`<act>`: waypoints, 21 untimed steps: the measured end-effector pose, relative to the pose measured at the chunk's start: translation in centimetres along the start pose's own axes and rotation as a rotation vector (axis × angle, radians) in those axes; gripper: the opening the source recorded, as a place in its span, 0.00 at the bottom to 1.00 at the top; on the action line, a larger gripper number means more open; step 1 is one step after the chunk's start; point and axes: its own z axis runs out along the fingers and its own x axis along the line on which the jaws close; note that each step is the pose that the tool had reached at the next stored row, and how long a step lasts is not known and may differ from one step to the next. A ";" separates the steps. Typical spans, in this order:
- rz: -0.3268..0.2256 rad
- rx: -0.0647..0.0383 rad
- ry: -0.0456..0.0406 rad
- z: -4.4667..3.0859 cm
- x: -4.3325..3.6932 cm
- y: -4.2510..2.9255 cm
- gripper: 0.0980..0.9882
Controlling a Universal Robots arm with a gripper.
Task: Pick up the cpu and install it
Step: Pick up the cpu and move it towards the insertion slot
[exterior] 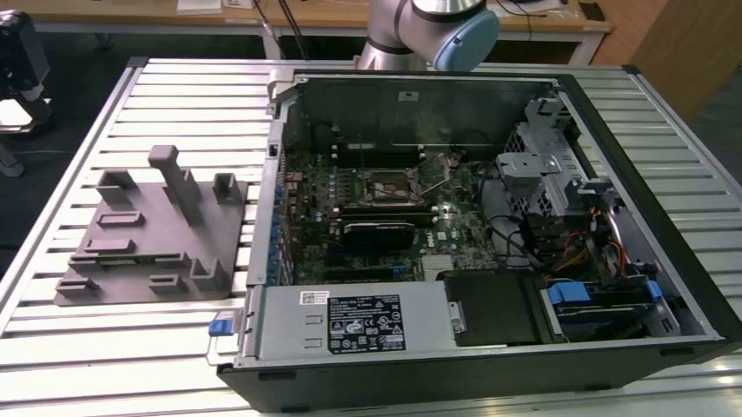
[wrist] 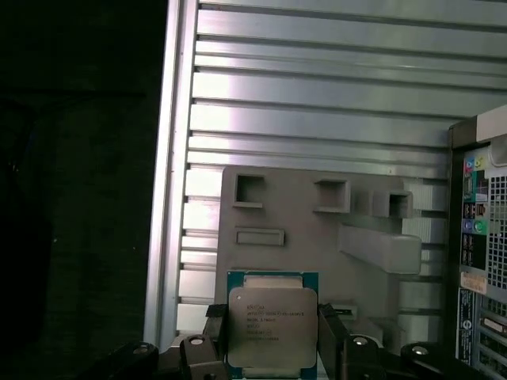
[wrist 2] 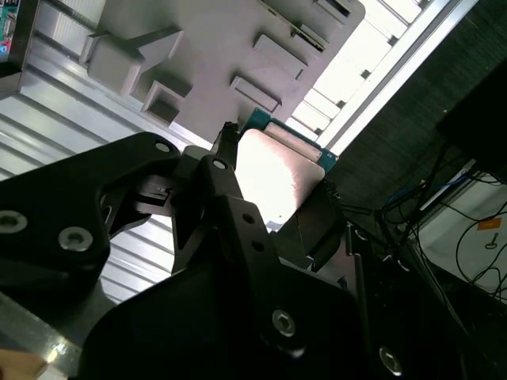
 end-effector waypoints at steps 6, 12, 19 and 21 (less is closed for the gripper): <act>0.000 0.000 0.0003 -0.03 -0.03 0.01 0.50; 0.000 0.000 0.0003 -0.02 -0.53 -0.02 0.50; 0.000 0.000 0.0003 0.01 -1.42 -0.05 0.50; 0.000 0.000 0.0002 0.02 -1.68 -0.06 0.50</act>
